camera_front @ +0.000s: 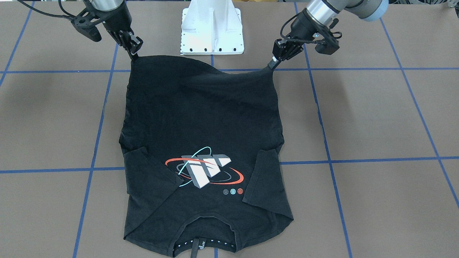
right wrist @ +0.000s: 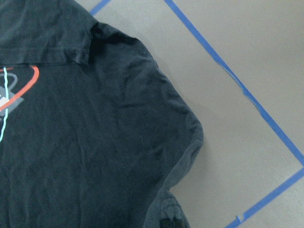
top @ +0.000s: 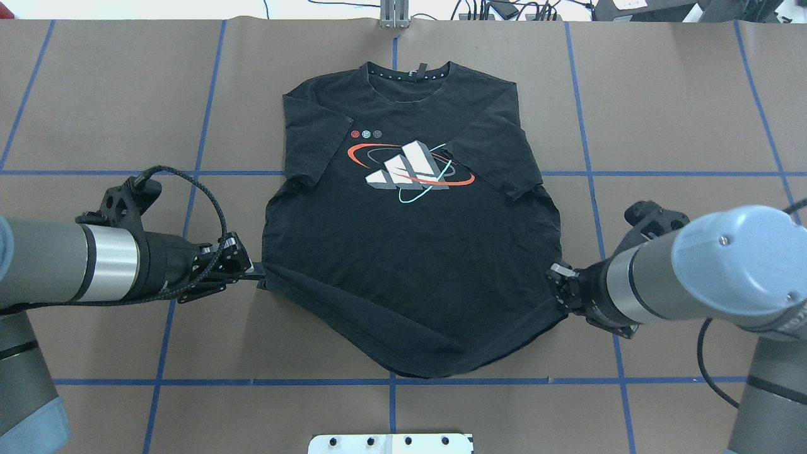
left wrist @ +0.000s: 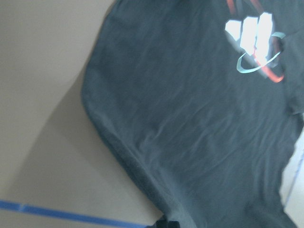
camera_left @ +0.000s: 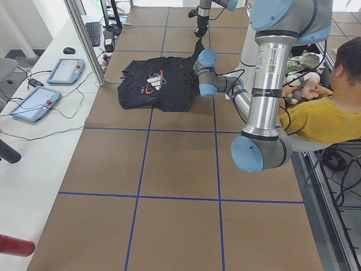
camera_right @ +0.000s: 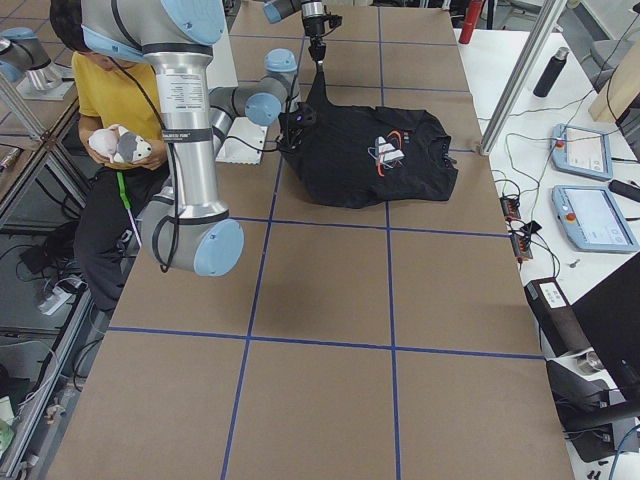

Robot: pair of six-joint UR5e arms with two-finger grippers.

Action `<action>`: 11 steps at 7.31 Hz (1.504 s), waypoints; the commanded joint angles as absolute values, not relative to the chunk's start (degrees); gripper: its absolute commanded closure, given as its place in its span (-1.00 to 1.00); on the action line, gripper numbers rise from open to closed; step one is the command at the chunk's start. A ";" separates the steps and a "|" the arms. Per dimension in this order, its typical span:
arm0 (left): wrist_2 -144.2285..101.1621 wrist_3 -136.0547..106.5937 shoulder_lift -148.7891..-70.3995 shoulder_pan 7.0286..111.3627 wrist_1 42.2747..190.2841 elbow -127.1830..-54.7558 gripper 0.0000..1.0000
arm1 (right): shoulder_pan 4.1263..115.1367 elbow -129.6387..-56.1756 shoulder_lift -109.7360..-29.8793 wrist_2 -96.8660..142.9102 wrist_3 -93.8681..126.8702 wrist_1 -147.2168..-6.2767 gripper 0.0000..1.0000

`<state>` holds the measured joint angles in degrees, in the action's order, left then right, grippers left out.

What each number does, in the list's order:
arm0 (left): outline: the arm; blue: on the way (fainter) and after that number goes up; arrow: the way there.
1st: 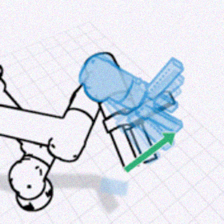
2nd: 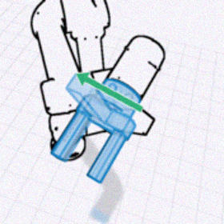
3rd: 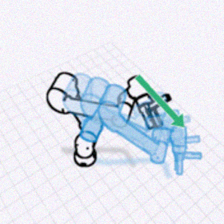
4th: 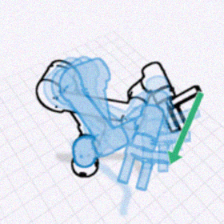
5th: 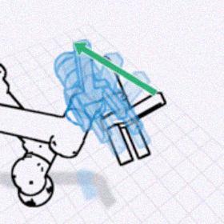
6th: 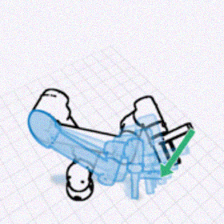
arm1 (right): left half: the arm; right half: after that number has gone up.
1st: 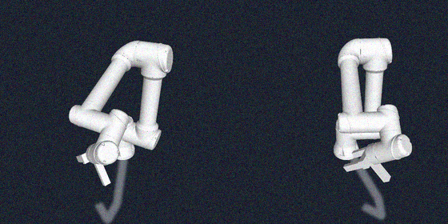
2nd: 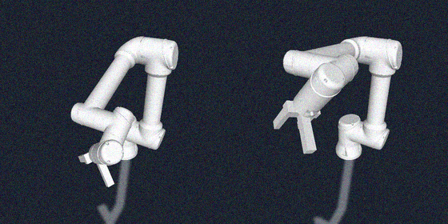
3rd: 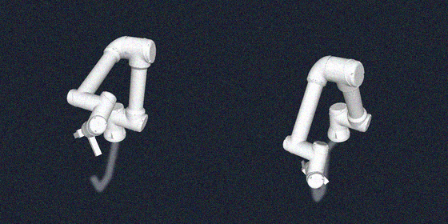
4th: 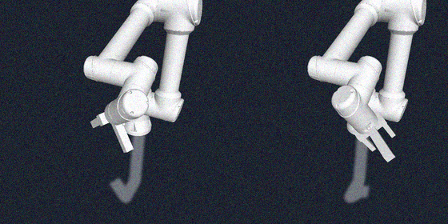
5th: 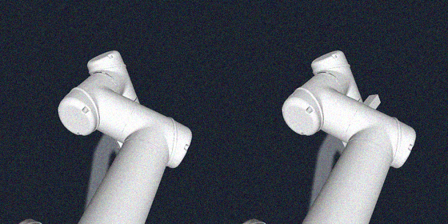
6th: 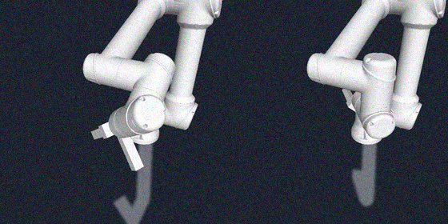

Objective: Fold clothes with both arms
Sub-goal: 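Lift the hem with both grippers and fold it toward the collar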

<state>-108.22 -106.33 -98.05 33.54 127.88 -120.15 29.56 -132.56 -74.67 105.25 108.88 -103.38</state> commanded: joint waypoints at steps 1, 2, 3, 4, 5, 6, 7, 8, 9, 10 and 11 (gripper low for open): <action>-114.91 -98.85 -103.59 42.06 126.66 -111.67 1.00 | 39.41 -122.84 -66.92 111.23 101.03 -105.65 1.00; -116.00 -97.14 -104.67 44.36 126.30 -109.19 1.00 | 43.55 -117.30 -64.45 112.57 97.59 -105.21 1.00; -115.75 -96.95 -105.90 45.08 126.39 -106.55 1.00 | 46.90 -112.03 -61.29 113.63 93.38 -105.12 1.00; -115.58 -95.99 -109.30 45.52 126.47 -102.09 1.00 | 49.80 -106.49 -57.61 115.03 90.29 -105.03 1.00; -115.58 -95.89 -111.25 46.40 126.65 -98.74 1.00 | 51.23 -102.26 -55.22 115.92 87.91 -104.86 1.00; -115.49 -95.19 -111.62 47.36 126.74 -96.79 1.00 | 52.46 -98.13 -53.72 115.93 86.32 -103.11 1.00; -115.49 -92.75 -111.88 48.42 126.48 -96.16 1.00 | 54.38 -94.34 -52.57 116.97 85.09 -99.01 1.00; -115.49 -92.38 -111.97 49.04 126.56 -95.46 1.00 | 54.49 -90.65 -50.47 117.16 84.90 -98.27 1.00; -115.49 -92.37 -112.41 49.39 126.82 -94.14 1.00 | 54.41 -88.96 -49.93 117.16 84.82 -98.26 1.00; -115.31 -92.37 -114.67 49.48 127.09 -90.82 1.00 | 54.67 -86.86 -48.96 117.07 84.64 -98.26 1.00; -113.75 -91.94 -117.13 49.48 127.26 -87.05 1.00 | 54.67 -84.92 -48.69 116.90 84.12 -96.96 1.00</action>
